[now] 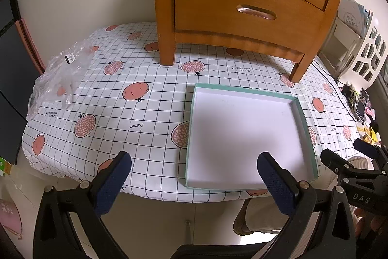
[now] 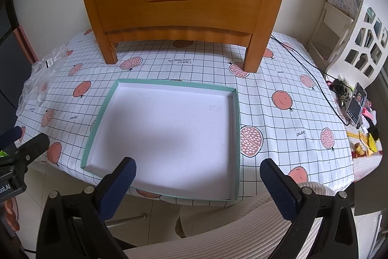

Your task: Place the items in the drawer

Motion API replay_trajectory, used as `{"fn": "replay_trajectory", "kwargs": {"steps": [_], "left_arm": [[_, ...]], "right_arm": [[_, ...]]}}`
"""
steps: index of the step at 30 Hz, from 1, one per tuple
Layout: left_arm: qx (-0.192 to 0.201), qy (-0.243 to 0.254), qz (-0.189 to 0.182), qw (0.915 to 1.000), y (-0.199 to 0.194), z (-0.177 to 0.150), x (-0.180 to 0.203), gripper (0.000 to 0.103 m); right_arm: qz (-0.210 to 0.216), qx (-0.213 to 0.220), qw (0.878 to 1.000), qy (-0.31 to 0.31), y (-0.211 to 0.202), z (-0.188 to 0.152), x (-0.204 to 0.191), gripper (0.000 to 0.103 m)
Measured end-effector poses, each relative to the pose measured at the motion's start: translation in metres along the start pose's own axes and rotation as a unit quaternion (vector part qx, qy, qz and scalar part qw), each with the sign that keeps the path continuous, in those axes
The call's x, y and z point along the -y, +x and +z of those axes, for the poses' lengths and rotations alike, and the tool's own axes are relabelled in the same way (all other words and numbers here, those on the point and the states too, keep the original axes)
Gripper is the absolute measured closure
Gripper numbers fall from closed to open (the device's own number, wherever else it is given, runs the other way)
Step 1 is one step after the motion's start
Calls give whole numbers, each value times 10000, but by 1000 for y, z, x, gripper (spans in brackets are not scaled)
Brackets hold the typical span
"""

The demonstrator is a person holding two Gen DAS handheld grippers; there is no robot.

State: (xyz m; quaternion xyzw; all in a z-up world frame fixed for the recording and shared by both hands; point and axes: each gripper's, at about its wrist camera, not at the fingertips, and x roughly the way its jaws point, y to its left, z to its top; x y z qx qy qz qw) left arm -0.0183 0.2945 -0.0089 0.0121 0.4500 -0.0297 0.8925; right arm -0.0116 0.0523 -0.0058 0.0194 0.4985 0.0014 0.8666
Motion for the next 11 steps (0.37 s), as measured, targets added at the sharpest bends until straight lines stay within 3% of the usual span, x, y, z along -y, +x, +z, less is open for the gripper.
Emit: {"fn": "replay_trajectory", "kwargs": {"steps": [11], "left_arm": [[56,43,-62,10000,-3,0,0,0]], "right_arm": [[1,0,10000,4,0,0,0,0]]}}
